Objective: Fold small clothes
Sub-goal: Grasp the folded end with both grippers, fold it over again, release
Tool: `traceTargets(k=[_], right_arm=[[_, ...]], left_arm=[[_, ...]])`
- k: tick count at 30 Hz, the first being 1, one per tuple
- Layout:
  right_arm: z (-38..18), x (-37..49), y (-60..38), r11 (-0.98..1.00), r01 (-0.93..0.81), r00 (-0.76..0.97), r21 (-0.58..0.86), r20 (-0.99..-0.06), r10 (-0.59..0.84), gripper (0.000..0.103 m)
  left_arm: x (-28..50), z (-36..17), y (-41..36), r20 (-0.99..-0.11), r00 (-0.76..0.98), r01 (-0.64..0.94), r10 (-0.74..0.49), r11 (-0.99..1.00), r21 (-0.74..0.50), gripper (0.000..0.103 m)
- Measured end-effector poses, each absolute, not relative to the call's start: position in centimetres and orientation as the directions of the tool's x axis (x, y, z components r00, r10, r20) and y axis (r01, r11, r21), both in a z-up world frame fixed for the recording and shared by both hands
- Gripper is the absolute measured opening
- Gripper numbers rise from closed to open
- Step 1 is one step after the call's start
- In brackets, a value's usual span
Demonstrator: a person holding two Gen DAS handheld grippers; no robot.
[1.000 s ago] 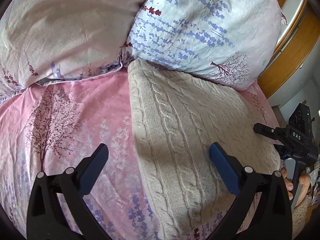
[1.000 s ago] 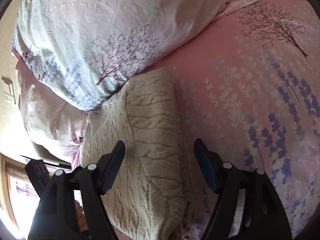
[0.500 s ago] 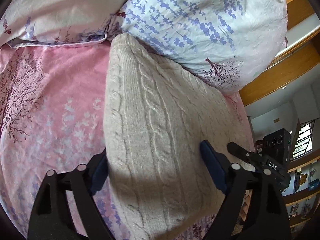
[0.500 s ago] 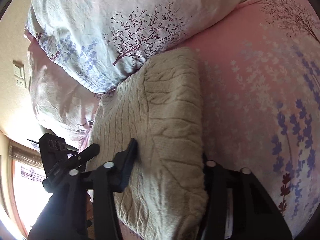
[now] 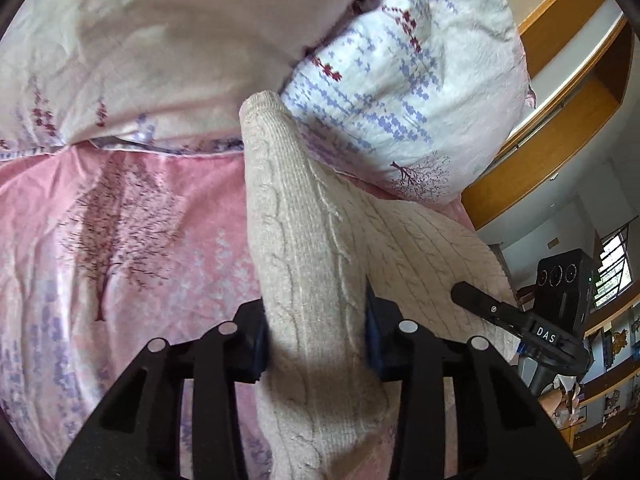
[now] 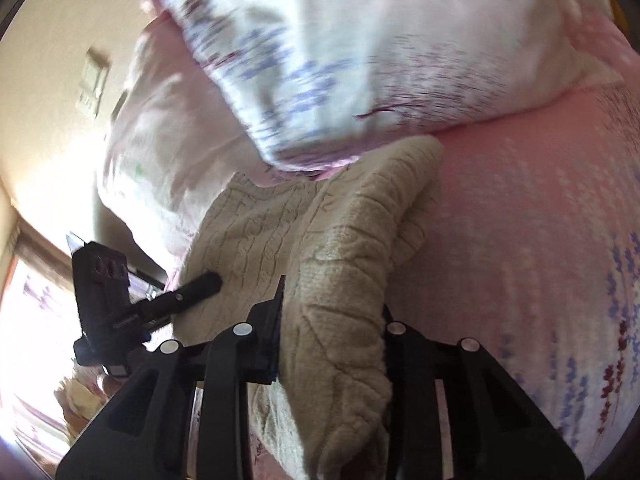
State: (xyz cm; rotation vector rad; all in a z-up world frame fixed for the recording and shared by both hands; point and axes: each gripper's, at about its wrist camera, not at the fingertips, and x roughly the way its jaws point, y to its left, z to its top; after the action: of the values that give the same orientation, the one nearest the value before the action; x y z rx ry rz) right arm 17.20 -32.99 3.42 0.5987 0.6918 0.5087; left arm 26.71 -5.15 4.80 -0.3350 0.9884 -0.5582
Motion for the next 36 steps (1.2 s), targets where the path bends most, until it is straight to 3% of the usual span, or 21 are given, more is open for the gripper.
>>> traceTargets(k=[5, 8, 9, 13, 16, 19, 20, 22, 25, 29, 33, 35, 36], right_arm=[[3.9, 17.6, -28.4, 0.746, -0.325, 0.661, 0.581, -0.425, 0.619, 0.029], [1.2, 19.8, -26.5, 0.781, -0.265, 0.605, 0.566, -0.533, 0.592, 0.032], [0.6, 20.2, -26.2, 0.79, -0.245, 0.599, 0.562, -0.553, 0.579, 0.039], [-0.1, 20.6, -28.0, 0.721, -0.196, 0.547, 0.664, -0.537, 0.643, 0.049], [0.3, 20.0, -30.4, 0.691, -0.153, 0.58, 0.706, -0.502, 0.642, 0.051], [0.3, 19.8, -31.9, 0.643, -0.118, 0.614, 0.757, -0.453, 0.646, 0.051], [0.2, 20.1, -32.0, 0.632, -0.112, 0.613, 0.767, -0.447, 0.652, 0.049], [0.1, 20.6, -31.4, 0.619, -0.148, 0.599, 0.771, -0.428, 0.677, 0.012], [0.7, 20.5, -30.7, 0.719, -0.11, 0.66, 0.686, -0.49, 0.569, 0.01], [-0.6, 21.5, -31.4, 0.717, -0.016, 0.664, 0.696, -0.53, 0.528, 0.009], [-0.5, 21.2, -31.5, 0.717, -0.01, 0.644, 0.697, -0.544, 0.538, 0.015], [0.6, 19.4, -32.0, 0.704, -0.04, 0.656, 0.709, -0.513, 0.554, 0.026], [0.8, 18.6, -32.3, 0.694, -0.059, 0.658, 0.718, -0.494, 0.568, 0.039]], left_arm=[[25.3, 4.2, 0.5, -0.684, 0.47, 0.227, -0.559, 0.825, -0.518, 0.039], [26.1, 1.1, 2.8, -0.739, 0.415, 0.128, -0.53, 0.838, -0.53, 0.043], [26.4, 0.4, 3.2, -0.729, 0.405, 0.113, -0.552, 0.821, -0.559, 0.048], [26.4, 1.2, 4.7, -0.726, 0.418, 0.119, -0.546, 0.825, -0.552, 0.055], [25.5, 3.7, 5.3, -0.726, 0.514, 0.136, -0.458, 0.879, -0.458, 0.055], [23.7, 5.6, 5.4, -0.69, 0.567, 0.179, -0.449, 0.885, -0.429, 0.057], [23.0, 6.2, 4.8, -0.682, 0.575, 0.205, -0.452, 0.887, -0.415, 0.058], [22.1, 7.0, 3.2, -0.678, 0.57, 0.264, -0.464, 0.885, -0.384, 0.063], [21.5, 6.8, 0.8, -0.697, 0.529, 0.333, -0.484, 0.874, -0.354, 0.063], [21.2, 5.6, -1.3, -0.732, 0.507, 0.365, -0.455, 0.883, -0.296, 0.063], [19.9, 5.5, -1.1, -0.735, 0.524, 0.376, -0.431, 0.891, -0.255, 0.063], [19.0, 5.9, -0.6, -0.721, 0.528, 0.383, -0.448, 0.884, -0.269, 0.063], [18.5, 6.1, -0.4, -0.715, 0.535, 0.388, -0.45, 0.883, -0.265, 0.063]])
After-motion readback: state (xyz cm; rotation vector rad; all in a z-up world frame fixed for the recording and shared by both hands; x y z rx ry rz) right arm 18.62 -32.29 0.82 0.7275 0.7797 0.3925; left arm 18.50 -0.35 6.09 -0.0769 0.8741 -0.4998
